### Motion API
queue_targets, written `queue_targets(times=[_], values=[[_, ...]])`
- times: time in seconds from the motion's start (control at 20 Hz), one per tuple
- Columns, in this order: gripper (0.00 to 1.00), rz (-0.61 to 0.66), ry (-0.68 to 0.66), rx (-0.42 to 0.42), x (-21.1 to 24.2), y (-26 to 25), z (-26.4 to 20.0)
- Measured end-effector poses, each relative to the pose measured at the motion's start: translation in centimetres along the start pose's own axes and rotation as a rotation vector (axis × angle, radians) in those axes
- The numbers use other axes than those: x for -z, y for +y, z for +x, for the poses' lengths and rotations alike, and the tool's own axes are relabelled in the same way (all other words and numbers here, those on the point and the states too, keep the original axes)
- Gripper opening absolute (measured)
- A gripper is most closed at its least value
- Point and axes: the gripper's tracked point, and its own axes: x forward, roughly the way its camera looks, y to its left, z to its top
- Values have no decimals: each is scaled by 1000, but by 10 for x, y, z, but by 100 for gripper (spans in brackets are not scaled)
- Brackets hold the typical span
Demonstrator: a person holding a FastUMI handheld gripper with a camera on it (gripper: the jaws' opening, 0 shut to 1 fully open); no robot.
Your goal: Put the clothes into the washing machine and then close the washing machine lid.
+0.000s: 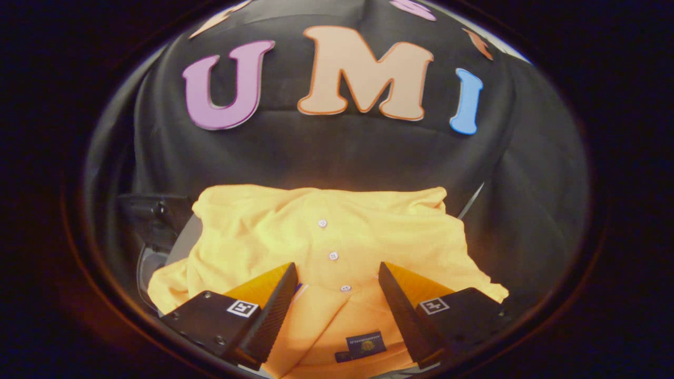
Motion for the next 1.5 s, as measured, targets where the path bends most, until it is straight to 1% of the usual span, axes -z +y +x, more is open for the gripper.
queue_targets(times=[0.05,0.1,0.15,0.2,0.25,0.3,0.35,0.65,0.7,0.8,0.9,1.15,1.35,1.5], values=[[96,29,-22,0,-5,-1,-2],[99,14,-33,7,-8,-3,-2],[97,-18,-10,2,-4,-3,1],[96,-22,-37,5,-6,-2,1],[95,-15,-23,2,-1,2,2],[85,-14,-21,-2,-2,5,-1],[80,-9,-30,1,-5,6,0],[17,4,-37,75,1,2,-9],[12,2,-43,89,1,2,-12],[4,13,-68,116,3,0,-19],[2,15,-87,122,7,1,-28],[2,15,-161,97,-17,13,-70],[2,41,-236,38,-45,44,-105],[1,11,-276,15,-59,69,-124]])
